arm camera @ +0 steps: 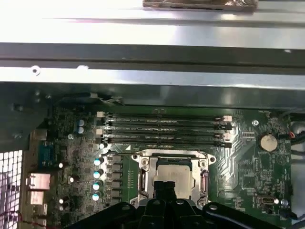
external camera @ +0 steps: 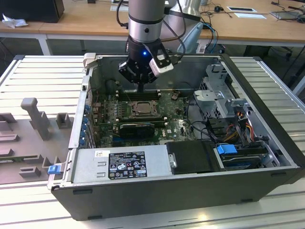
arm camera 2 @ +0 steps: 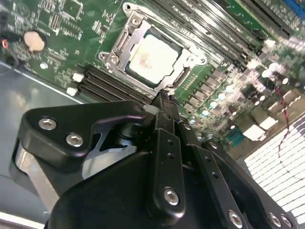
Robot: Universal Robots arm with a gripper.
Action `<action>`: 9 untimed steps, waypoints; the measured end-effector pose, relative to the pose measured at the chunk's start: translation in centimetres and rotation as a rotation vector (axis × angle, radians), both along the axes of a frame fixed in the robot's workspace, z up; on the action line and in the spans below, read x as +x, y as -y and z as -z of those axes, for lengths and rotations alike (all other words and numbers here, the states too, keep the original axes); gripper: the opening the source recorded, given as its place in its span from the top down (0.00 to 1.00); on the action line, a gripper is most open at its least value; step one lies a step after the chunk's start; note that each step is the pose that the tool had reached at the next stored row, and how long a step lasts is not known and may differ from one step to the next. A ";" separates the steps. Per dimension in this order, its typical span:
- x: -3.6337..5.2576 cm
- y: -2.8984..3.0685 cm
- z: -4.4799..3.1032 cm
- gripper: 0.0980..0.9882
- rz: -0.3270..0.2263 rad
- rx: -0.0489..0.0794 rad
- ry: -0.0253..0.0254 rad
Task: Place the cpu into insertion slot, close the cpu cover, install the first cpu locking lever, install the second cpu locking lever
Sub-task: 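Install the first cpu locking lever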
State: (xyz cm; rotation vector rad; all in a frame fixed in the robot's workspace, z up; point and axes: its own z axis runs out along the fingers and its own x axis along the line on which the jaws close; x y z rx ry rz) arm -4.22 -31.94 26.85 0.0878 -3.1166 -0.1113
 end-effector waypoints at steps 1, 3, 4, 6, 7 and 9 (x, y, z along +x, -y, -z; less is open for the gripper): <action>-0.42 0.00 0.08 0.99 -0.027 0.001 0.0053; -2.30 0.00 0.26 0.99 -0.027 0.001 0.0161; -3.57 -0.01 0.41 0.99 -0.027 0.000 0.0223; -4.44 -0.10 0.58 0.99 -0.027 -0.006 0.0252; -4.64 -0.12 0.63 0.99 -0.027 -0.007 0.0264; -4.86 -0.20 0.68 0.99 -0.021 -0.008 0.0267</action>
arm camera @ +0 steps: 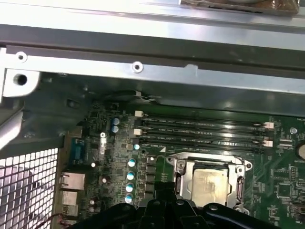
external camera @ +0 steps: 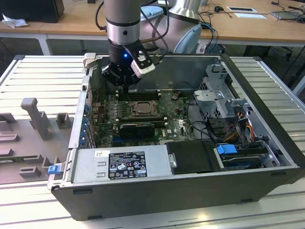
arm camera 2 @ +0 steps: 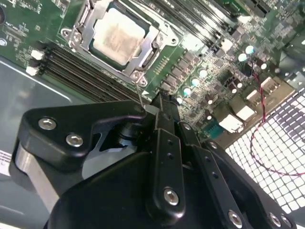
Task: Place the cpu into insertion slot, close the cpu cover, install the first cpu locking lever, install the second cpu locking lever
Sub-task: 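Install the first cpu locking lever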
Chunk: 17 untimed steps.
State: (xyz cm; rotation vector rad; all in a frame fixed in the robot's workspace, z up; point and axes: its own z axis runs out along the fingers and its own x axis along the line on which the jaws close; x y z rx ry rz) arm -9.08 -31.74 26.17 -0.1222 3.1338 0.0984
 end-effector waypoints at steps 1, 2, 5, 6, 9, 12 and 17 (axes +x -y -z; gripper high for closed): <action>-0.16 -0.05 0.02 0.99 0.004 0.000 0.0000; -0.51 -0.06 0.05 0.99 0.005 0.000 0.0001; -1.14 -0.10 0.14 0.99 0.005 0.000 0.0002; -1.33 -0.11 0.17 0.99 0.005 0.000 0.0001; -1.87 -0.30 0.31 0.99 0.005 0.000 0.0000; -2.00 -0.68 0.42 0.99 0.005 0.000 0.0000; -2.08 -1.85 0.64 0.99 0.005 0.000 0.0000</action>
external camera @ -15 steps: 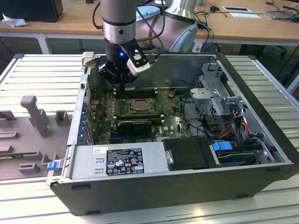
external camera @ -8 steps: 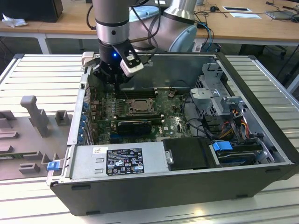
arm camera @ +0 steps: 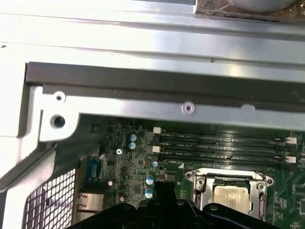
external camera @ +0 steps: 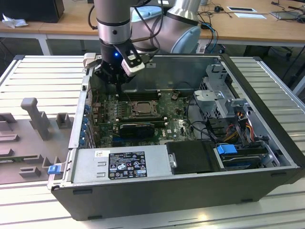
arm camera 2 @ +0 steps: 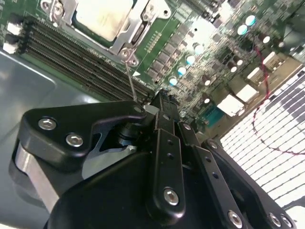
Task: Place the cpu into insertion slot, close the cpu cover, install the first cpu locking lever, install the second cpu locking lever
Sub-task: 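Install the first cpu locking lever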
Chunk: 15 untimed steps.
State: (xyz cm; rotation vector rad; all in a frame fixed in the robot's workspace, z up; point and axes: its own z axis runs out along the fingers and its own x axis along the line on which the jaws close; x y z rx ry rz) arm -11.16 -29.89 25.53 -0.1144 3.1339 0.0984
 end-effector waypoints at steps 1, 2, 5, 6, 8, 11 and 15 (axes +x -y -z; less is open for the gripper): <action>0.00 -0.13 0.01 0.99 0.000 0.000 0.0000; 0.00 -0.22 0.02 0.99 0.000 0.000 0.0000; 0.12 -0.44 0.04 0.99 0.000 0.000 0.0000; 0.32 -0.45 0.04 0.99 0.001 0.000 0.0000; 0.54 -0.45 0.05 0.99 0.001 0.000 0.0001; 1.07 -0.45 0.05 0.99 0.003 0.000 -0.0001; 1.64 -0.46 0.06 0.99 0.006 0.000 0.0000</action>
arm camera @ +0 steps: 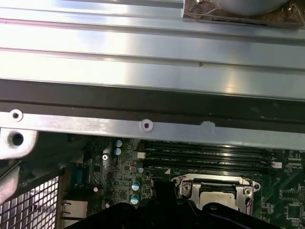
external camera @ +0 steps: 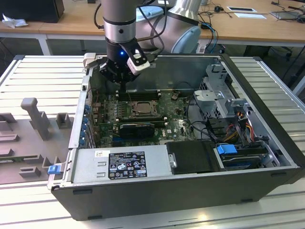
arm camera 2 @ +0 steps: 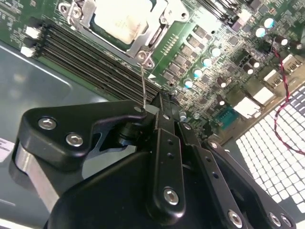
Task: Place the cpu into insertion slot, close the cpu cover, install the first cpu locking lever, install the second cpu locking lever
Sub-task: 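Install the first cpu locking lever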
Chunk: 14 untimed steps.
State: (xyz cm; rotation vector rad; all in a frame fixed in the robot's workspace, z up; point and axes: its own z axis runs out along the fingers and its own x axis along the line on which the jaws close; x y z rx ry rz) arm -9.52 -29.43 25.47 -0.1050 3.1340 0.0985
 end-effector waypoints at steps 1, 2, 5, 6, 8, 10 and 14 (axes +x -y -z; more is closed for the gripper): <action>0.25 0.00 0.00 0.99 0.002 0.000 0.0000; 0.34 0.00 -0.01 0.99 0.002 0.000 -0.0001; 0.81 -0.01 0.00 0.99 0.004 0.000 0.0000; 1.02 -0.01 0.00 0.99 0.005 0.000 0.0001; 1.97 -0.03 0.00 0.99 0.006 0.000 -0.0001; 3.01 -0.04 0.00 0.99 0.007 0.000 -0.0002; 3.88 -0.03 0.01 0.99 0.017 0.000 -0.0003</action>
